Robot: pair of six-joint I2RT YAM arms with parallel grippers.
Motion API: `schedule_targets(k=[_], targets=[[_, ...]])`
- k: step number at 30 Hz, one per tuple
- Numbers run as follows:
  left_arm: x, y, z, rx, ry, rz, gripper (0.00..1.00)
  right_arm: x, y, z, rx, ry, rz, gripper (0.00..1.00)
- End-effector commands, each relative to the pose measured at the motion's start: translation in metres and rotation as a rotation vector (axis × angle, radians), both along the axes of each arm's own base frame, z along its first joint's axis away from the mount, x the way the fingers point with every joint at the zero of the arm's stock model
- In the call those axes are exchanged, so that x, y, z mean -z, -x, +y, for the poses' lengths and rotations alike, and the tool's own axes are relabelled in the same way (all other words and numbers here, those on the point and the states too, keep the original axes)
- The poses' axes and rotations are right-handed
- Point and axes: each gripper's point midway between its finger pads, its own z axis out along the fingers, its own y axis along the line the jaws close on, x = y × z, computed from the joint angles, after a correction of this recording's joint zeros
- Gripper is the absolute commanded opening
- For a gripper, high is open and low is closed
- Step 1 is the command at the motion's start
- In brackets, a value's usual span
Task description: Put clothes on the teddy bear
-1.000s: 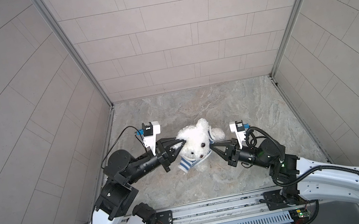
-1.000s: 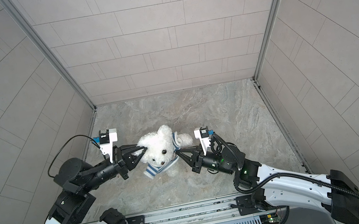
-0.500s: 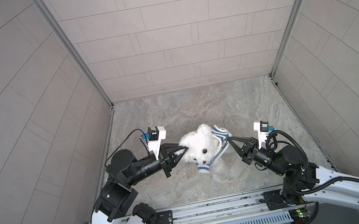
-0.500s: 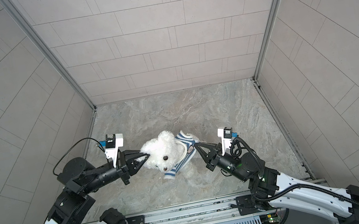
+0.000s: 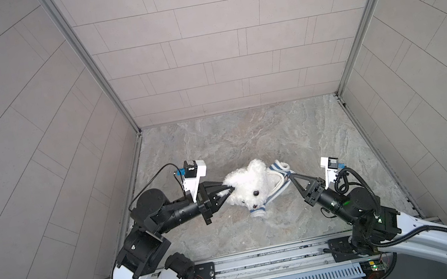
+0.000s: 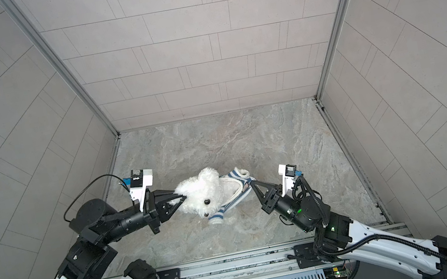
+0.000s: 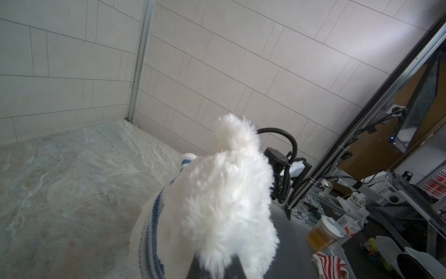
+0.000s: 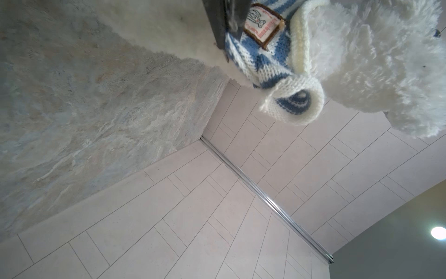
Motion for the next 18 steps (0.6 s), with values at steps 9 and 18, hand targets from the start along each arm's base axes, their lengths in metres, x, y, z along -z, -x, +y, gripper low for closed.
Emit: schedule_targets(k=[9, 18], targets=[[-0.051, 0.011, 0.023, -0.084, 0.151, -0.157, 0.0, 0.055, -0.022, -0.031, 0.217, 0.122, 0.209, 0.0], [-0.049, 0.007, 0.025, -0.112, 0.161, -0.152, 0.0, 0.052, -0.023, -0.017, 0.174, 0.172, 0.213, 0.0]])
